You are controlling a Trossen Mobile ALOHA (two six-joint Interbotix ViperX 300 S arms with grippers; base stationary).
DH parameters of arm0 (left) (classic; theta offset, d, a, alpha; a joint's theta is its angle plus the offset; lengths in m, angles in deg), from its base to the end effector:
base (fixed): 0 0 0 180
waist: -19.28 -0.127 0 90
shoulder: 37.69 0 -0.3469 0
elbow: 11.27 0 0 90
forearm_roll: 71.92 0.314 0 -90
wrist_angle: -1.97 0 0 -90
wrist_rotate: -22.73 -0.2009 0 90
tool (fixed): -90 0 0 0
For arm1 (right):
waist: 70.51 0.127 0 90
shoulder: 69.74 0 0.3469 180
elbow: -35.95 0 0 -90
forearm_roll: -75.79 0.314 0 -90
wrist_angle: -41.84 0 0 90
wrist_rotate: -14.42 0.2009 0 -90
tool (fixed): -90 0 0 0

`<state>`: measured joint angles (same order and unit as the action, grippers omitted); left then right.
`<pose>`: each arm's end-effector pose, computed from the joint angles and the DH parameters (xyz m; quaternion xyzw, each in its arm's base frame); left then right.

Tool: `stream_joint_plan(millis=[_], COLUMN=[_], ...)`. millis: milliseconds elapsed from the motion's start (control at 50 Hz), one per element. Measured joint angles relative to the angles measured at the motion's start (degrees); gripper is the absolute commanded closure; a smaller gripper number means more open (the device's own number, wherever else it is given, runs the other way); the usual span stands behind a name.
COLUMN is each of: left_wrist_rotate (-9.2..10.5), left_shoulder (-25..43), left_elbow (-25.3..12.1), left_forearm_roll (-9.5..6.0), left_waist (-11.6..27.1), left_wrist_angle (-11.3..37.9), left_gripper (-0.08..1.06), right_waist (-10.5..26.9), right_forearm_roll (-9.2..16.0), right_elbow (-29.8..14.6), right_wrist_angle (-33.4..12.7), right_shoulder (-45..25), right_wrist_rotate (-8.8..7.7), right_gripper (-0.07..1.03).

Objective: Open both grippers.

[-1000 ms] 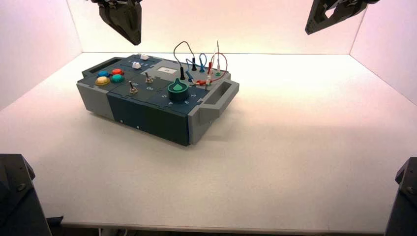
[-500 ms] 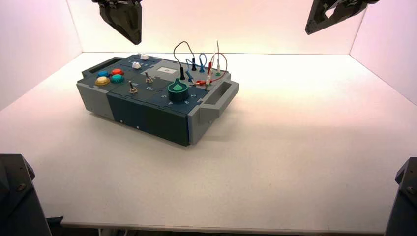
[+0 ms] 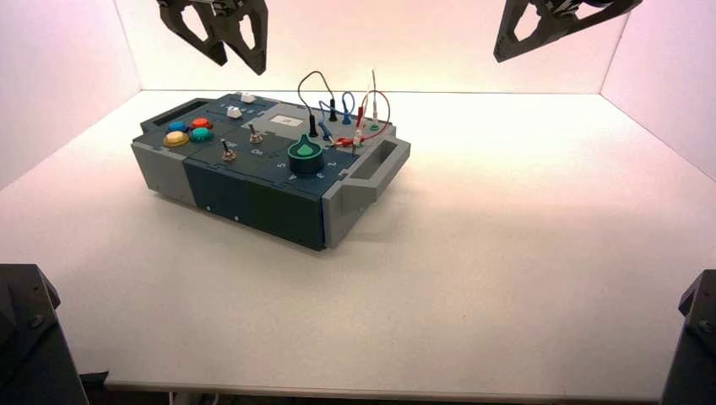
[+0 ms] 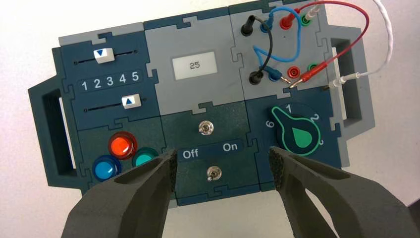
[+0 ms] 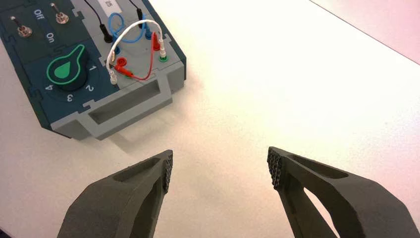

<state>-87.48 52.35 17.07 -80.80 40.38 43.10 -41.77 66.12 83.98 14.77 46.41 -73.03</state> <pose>0.3169 -0.1442 0.1379 0.1690 0.5362 -0.2565 0.7863 0.2449 0.1168 0.1711 -0.1644 0.3838 0.2129 0.8834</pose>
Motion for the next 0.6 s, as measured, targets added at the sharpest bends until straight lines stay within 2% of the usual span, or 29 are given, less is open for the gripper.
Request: stream_joint_plan(millis=[600], left_wrist_rotate=[0.09], left_shoulder=[0.1], left_elbow=[0.0], left_forearm_roll=[0.00], left_waist=[0.0], left_wrist_angle=[0.0], left_gripper=[0.07], right_waist=[0.0], right_forearm_roll=[0.0], right_elbow=[0.1], right_wrist_angle=[-0.5], right_shoulder=[0.1], right_wrist_rotate=[0.00], right_gripper=[-0.03])
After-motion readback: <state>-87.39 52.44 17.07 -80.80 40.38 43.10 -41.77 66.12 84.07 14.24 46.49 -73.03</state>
